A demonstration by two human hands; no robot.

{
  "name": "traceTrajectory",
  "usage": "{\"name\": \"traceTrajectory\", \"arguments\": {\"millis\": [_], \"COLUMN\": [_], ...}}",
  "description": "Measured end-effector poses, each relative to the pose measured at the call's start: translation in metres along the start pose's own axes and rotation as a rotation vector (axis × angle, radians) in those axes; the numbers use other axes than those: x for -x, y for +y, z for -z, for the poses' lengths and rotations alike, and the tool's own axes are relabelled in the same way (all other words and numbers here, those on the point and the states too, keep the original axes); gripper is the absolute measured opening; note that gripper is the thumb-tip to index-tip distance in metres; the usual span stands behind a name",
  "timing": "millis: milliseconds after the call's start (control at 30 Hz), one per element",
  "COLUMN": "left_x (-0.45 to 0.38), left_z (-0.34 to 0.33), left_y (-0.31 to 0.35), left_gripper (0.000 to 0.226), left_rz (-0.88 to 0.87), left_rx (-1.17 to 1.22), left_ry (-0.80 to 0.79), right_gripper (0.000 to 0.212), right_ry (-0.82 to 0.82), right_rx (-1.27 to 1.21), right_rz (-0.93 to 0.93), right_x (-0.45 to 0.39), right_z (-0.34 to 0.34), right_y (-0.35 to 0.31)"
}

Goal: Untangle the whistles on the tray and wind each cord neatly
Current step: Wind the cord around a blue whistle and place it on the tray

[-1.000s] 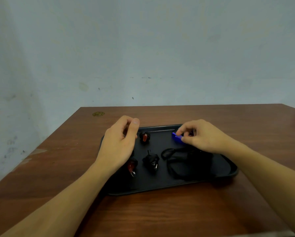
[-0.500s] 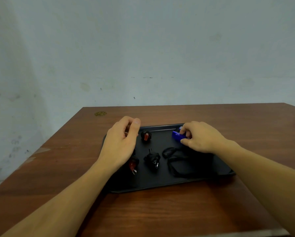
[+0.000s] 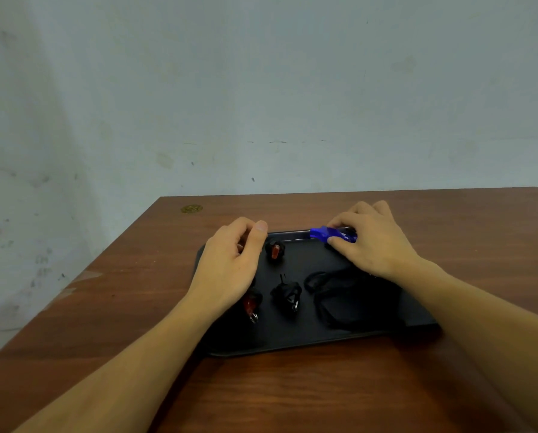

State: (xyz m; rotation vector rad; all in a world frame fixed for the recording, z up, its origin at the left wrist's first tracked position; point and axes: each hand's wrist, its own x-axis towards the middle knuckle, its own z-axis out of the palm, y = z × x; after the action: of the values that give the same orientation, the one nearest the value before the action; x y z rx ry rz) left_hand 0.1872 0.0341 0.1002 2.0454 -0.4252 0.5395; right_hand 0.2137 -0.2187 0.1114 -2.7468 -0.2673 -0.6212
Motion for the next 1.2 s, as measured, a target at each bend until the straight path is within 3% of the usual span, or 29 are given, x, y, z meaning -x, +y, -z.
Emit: {"name": "traceTrajectory", "arguments": {"millis": [200,367,533,633,700,800,900,1033,1200], "left_x": [0.002,0.004,0.012,0.016,0.016,0.011,0.008,0.012,0.020], "left_z": [0.003,0.002,-0.004,0.000,0.006,0.019,0.030,0.040,0.050], "left_y": [0.009,0.031,0.048,0.060,0.067,0.083,0.095,0.109,0.127], "left_gripper": [0.007,0.037,0.020,0.021,0.019,0.016,0.020,0.024,0.025], "left_rz": [-0.148,-0.335,-0.407,-0.433,-0.374,-0.143,0.031,0.144,0.146], "left_rx": [-0.132,-0.296,-0.391,-0.423,-0.341,-0.044,0.202,0.409,0.486], "left_ry": [-0.020,-0.137,-0.205,-0.189,-0.198,-0.163,-0.115,-0.113,-0.116], "right_gripper": [0.021,0.021,0.023,0.024,0.027,0.037,0.024,0.010,0.023], "right_ry": [0.068,-0.008,-0.053,-0.062,-0.055,-0.073,-0.094,-0.025,-0.073], "right_rx": [-0.203,-0.220,-0.159,-0.187,-0.321,-0.709,-0.955,-1.034,-0.947], "right_rz": [0.225,0.330,0.409,0.429,0.373,0.226,0.116,0.035,0.053], "right_x": [0.007,0.018,0.028,0.031,0.033,0.033,0.032,0.030,0.035], "right_z": [0.026,0.053,0.071,0.081,0.083,0.089,0.099,0.110,0.111], "right_y": [-0.023,-0.033,-0.036,-0.042,-0.047,-0.061,-0.074,-0.095,-0.120]}}
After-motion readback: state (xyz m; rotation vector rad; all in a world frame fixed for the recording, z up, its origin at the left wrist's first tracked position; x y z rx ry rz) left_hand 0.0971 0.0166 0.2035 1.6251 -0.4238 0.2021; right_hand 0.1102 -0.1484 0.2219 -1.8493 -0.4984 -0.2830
